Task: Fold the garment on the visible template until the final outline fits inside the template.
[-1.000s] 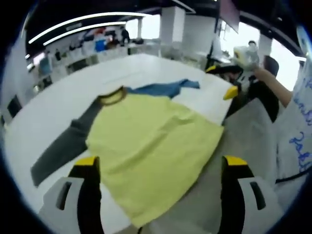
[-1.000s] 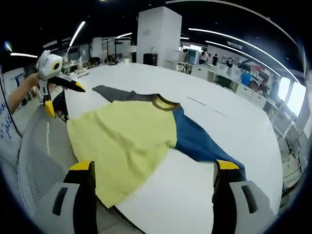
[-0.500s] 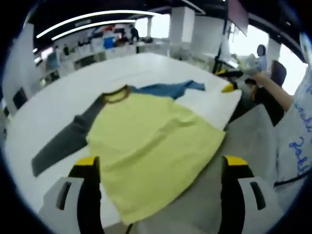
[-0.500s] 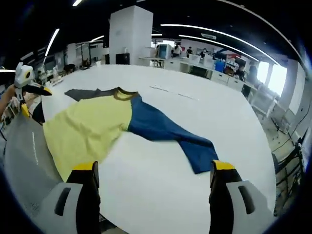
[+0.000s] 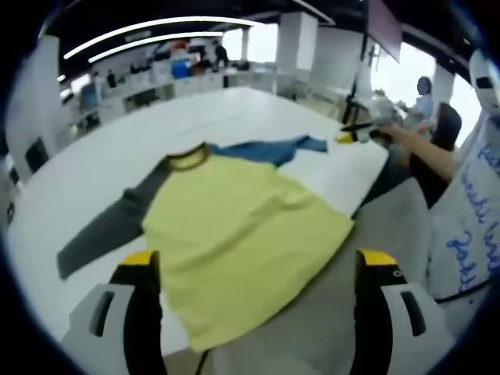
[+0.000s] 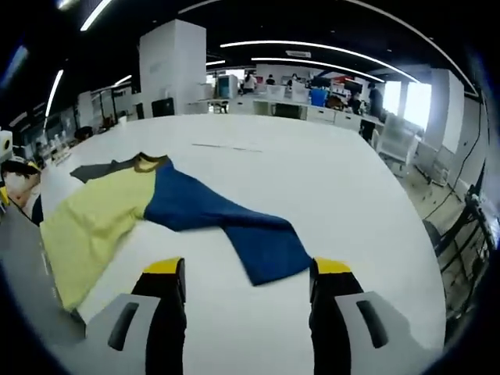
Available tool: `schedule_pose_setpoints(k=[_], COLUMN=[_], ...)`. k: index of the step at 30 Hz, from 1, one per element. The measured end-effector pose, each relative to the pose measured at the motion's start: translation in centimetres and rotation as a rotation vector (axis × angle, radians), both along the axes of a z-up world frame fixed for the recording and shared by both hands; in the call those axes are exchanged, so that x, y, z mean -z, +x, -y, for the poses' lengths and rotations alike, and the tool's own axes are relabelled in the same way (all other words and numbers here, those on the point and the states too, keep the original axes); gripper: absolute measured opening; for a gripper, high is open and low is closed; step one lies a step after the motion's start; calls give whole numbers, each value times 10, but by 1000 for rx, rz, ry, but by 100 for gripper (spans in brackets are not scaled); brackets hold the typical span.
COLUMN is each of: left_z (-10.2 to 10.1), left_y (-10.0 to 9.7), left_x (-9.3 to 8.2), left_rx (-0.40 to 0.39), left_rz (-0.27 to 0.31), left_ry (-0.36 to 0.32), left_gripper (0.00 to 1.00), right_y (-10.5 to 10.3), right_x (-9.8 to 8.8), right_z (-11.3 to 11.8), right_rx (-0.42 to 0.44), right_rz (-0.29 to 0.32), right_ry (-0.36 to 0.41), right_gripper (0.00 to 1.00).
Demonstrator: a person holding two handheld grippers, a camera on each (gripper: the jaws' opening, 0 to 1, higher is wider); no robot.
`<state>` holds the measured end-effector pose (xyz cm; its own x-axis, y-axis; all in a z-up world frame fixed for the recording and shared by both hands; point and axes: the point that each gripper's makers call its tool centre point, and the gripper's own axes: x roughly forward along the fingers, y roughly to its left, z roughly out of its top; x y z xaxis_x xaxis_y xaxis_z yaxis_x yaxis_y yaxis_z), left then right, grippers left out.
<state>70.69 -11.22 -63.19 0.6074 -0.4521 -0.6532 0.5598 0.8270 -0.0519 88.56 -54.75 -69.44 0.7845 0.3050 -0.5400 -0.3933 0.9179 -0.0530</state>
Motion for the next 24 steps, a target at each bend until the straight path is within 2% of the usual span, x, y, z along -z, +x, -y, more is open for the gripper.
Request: schedule_pose_setpoints(k=[4, 6, 9, 11, 14, 18, 21, 24], left_z=[-8, -9, -10, -9, -8, -10, -10, -8], left_y=[4, 2, 1, -1, -1, -1, -1, -3], left_x=[-7, -8, -9, -11, -15, -14, -14, -16], left_rx=[-41, -50, -61, -66, -75, -89, -104, -110], left_rz=[47, 38, 41, 42, 54, 58, 55, 56], left_ry=[8, 4, 21, 22, 9, 28, 23, 21], left_gripper=[100, 100, 100, 100, 100, 99, 99, 99], right_y=[15, 28, 37, 43, 50, 54, 57, 59], right_x=[9, 17, 29, 37, 46, 62, 74, 77], right_z=[13, 28, 42, 51, 58, 64, 69, 70], right_rx=[41, 70, 98, 131, 159, 183, 197, 209], right_rz=[-23, -25, -41, -48, -52, -104, -119, -114], right_ry=[51, 63, 43, 57, 87, 103, 106, 131], right_gripper=[51, 47, 42, 39, 35, 32, 30, 29])
